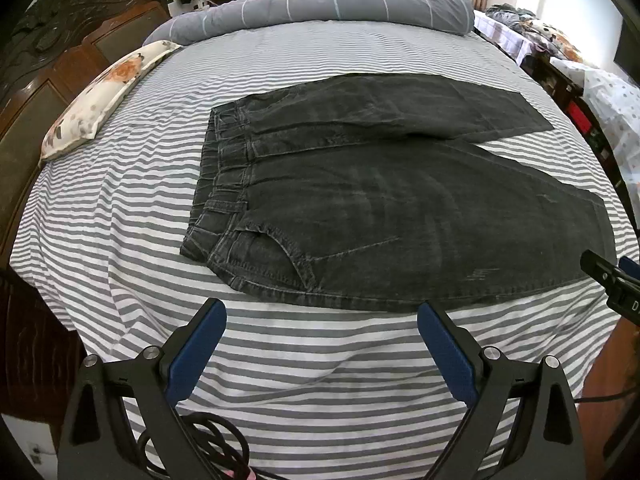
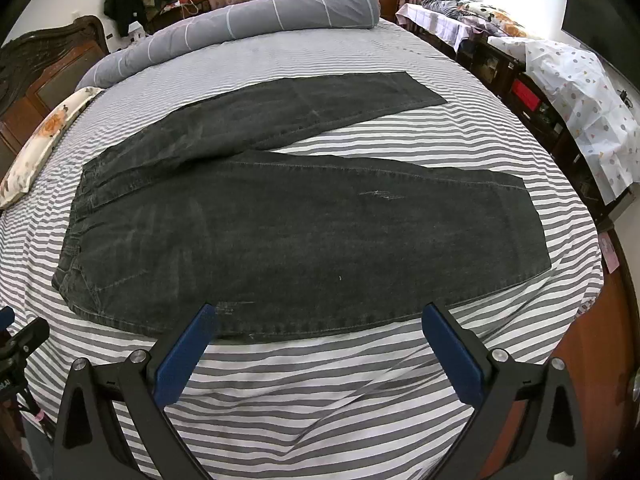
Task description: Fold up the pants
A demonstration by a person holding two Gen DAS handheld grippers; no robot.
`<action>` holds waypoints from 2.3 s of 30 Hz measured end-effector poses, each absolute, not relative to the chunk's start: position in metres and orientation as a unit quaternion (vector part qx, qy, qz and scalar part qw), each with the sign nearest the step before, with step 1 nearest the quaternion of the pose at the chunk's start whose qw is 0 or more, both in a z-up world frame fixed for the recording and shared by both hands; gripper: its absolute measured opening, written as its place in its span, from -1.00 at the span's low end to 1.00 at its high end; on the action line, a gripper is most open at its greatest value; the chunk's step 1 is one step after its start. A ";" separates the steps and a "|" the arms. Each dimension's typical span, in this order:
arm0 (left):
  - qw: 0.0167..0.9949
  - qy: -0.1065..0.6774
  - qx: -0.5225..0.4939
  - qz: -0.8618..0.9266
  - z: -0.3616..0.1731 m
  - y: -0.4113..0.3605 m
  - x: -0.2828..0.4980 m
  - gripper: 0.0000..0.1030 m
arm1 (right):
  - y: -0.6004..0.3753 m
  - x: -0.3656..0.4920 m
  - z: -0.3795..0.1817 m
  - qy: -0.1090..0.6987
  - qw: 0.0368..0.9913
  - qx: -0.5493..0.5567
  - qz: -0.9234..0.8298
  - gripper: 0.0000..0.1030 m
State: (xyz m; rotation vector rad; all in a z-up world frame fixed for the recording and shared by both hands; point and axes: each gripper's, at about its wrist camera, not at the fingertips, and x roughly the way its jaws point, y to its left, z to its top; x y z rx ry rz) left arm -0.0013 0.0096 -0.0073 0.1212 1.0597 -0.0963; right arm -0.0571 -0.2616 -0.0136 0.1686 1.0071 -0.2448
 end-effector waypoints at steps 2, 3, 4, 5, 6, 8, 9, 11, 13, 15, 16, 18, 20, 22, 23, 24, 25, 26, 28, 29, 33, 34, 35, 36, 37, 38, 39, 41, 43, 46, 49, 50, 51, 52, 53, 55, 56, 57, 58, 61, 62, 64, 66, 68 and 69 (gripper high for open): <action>0.859 0.506 0.057 -0.047 -0.008 0.010 -0.003 0.86 | -0.261 -0.057 -0.015 0.482 0.864 0.080 -0.118 0.99; 0.859 0.506 0.057 -0.045 -0.009 0.010 -0.003 0.86 | -0.261 -0.057 -0.017 0.483 0.864 0.080 -0.118 0.99; 0.859 0.507 0.057 -0.045 -0.009 0.010 -0.003 0.86 | -0.261 -0.057 -0.017 0.484 0.864 0.081 -0.117 0.99; 0.859 0.507 0.057 -0.046 -0.010 0.010 -0.003 0.86 | -0.261 -0.057 -0.019 0.485 0.863 0.082 -0.117 0.99; 0.858 0.508 0.058 -0.045 -0.011 0.010 -0.003 0.86 | -0.260 -0.057 -0.019 0.486 0.862 0.082 -0.117 0.99; 0.857 0.510 0.059 -0.044 -0.013 0.009 -0.003 0.86 | -0.260 -0.057 -0.020 0.488 0.861 0.082 -0.117 0.99; 0.856 0.512 0.058 -0.044 -0.015 0.010 -0.002 0.86 | -0.260 -0.056 -0.021 0.490 0.860 0.082 -0.117 0.99; 0.854 0.515 0.058 -0.042 -0.017 0.010 -0.001 0.86 | -0.260 -0.056 -0.024 0.495 0.857 0.084 -0.116 0.99; 0.852 0.518 0.059 -0.041 -0.019 0.010 -0.001 0.86 | -0.262 -0.055 -0.026 0.501 0.853 0.085 -0.118 0.99; 0.850 0.522 0.060 -0.041 -0.022 0.010 0.000 0.86 | -0.262 -0.055 -0.031 0.507 0.849 0.087 -0.117 0.99; 0.849 0.524 0.059 -0.041 -0.023 0.011 0.000 0.86 | -0.262 -0.054 -0.033 0.511 0.847 0.087 -0.117 0.98; 0.847 0.527 0.059 -0.041 -0.026 0.011 0.000 0.86 | -0.263 -0.054 -0.038 0.517 0.843 0.090 -0.116 0.98; 0.845 0.529 0.059 -0.041 -0.027 0.012 0.001 0.86 | -0.262 -0.054 -0.042 0.522 0.840 0.090 -0.116 0.98; 0.844 0.532 0.059 -0.040 -0.028 0.012 0.001 0.86 | -0.262 -0.053 -0.044 0.525 0.839 0.088 -0.116 0.98; 0.843 0.533 0.059 -0.041 -0.029 0.012 0.002 0.86 | -0.262 -0.053 -0.044 0.527 0.838 0.087 -0.116 0.98; 0.843 0.534 0.059 -0.040 -0.030 0.012 0.002 0.86 | -0.261 -0.053 -0.045 0.527 0.837 0.087 -0.116 0.98; 0.842 0.535 0.060 -0.039 -0.030 0.012 0.002 0.86 | -0.261 -0.053 -0.045 0.528 0.837 0.086 -0.116 0.98; 0.841 0.536 0.059 -0.039 -0.031 0.012 0.002 0.86 | -0.261 -0.053 -0.046 0.529 0.836 0.087 -0.116 0.98; 0.840 0.538 0.059 -0.038 -0.031 0.013 0.002 0.86 | -0.261 -0.053 -0.047 0.531 0.835 0.088 -0.116 0.98; 0.840 0.539 0.058 -0.038 -0.032 0.013 0.003 0.86 | -0.261 -0.052 -0.047 0.531 0.835 0.088 -0.116 0.98; 0.839 0.540 0.058 -0.037 -0.034 0.013 0.003 0.86 | -0.260 -0.052 -0.048 0.532 0.834 0.088 -0.116 0.98; 0.839 0.540 0.058 -0.037 -0.034 0.014 0.003 0.86 | -0.260 -0.052 -0.048 0.532 0.834 0.088 -0.116 0.98; 0.840 0.539 0.058 -0.037 -0.034 0.013 0.003 0.86 | -0.260 -0.052 -0.048 0.532 0.834 0.088 -0.116 0.98; 0.839 0.540 0.058 -0.037 -0.035 0.014 0.003 0.86 | -0.260 -0.052 -0.049 0.533 0.834 0.088 -0.115 0.98; 0.839 0.540 0.058 -0.037 -0.035 0.014 0.003 0.86 | -0.260 -0.052 -0.049 0.533 0.834 0.088 -0.115 0.98; 0.839 0.540 0.058 -0.037 -0.035 0.014 0.003 0.86 | -0.259 -0.052 -0.050 0.534 0.833 0.087 -0.114 0.97; 0.839 0.540 0.058 -0.037 -0.036 0.014 0.003 0.86 | -0.259 -0.052 -0.050 0.534 0.833 0.087 -0.114 0.97; 0.839 0.541 0.058 -0.037 -0.037 0.015 0.002 0.86 | -0.258 -0.052 -0.050 0.535 0.833 0.088 -0.113 0.97; 0.839 0.540 0.058 -0.037 -0.037 0.015 0.003 0.86 | -0.258 -0.051 -0.050 0.535 0.833 0.088 -0.112 0.97; 0.839 0.539 0.057 -0.037 -0.037 0.015 0.002 0.86 | -0.259 -0.051 -0.050 0.534 0.833 0.089 -0.111 0.97; 0.839 0.540 0.058 -0.036 -0.039 0.015 0.003 0.86 | -0.259 -0.051 -0.050 0.535 0.833 0.089 -0.111 0.97; 0.840 0.539 0.057 -0.037 -0.038 0.014 0.003 0.86 | -0.259 -0.051 -0.050 0.535 0.833 0.090 -0.111 0.97; 0.839 0.539 0.058 -0.037 -0.039 0.014 0.003 0.86 | -0.259 -0.051 -0.050 0.535 0.832 0.090 -0.112 0.97; 0.839 0.540 0.058 -0.036 -0.039 0.015 0.003 0.86 | -0.259 -0.051 -0.050 0.535 0.832 0.090 -0.112 0.97; 0.839 0.539 0.058 -0.036 -0.038 0.014 0.003 0.86 | -0.259 -0.051 -0.050 0.535 0.832 0.090 -0.112 0.97; 0.839 0.539 0.057 -0.037 -0.039 0.015 0.003 0.86 | -0.259 -0.051 -0.050 0.535 0.833 0.089 -0.113 0.97; 0.839 0.540 0.058 -0.037 -0.039 0.015 0.003 0.86 | -0.259 -0.051 -0.050 0.535 0.833 0.089 -0.112 0.97; 0.839 0.540 0.058 -0.037 -0.039 0.015 0.003 0.86 | -0.259 -0.051 -0.050 0.535 0.832 0.090 -0.112 0.97; 0.839 0.539 0.057 -0.037 -0.039 0.015 0.003 0.86 | -0.259 -0.051 -0.050 0.536 0.832 0.089 -0.113 0.97; 0.839 0.539 0.057 -0.037 -0.039 0.015 0.003 0.86 | -0.258 -0.051 -0.051 0.536 0.832 0.089 -0.113 0.97; 0.839 0.540 0.057 -0.037 -0.039 0.014 0.003 0.86 | -0.259 -0.051 -0.051 0.536 0.832 0.090 -0.113 0.97; 0.839 0.540 0.057 -0.037 -0.039 0.015 0.003 0.86 | -0.259 -0.051 -0.051 0.535 0.832 0.090 -0.113 0.97; 0.839 0.540 0.057 -0.037 -0.039 0.014 0.003 0.86 | -0.259 -0.051 -0.051 0.535 0.833 0.090 -0.113 0.97; 0.839 0.540 0.057 -0.036 -0.039 0.015 0.004 0.86 | -0.259 -0.051 -0.051 0.534 0.833 0.090 -0.114 0.97; 0.839 0.541 0.056 -0.036 -0.040 0.015 0.004 0.86 | -0.259 -0.051 -0.051 0.533 0.833 0.090 -0.114 0.96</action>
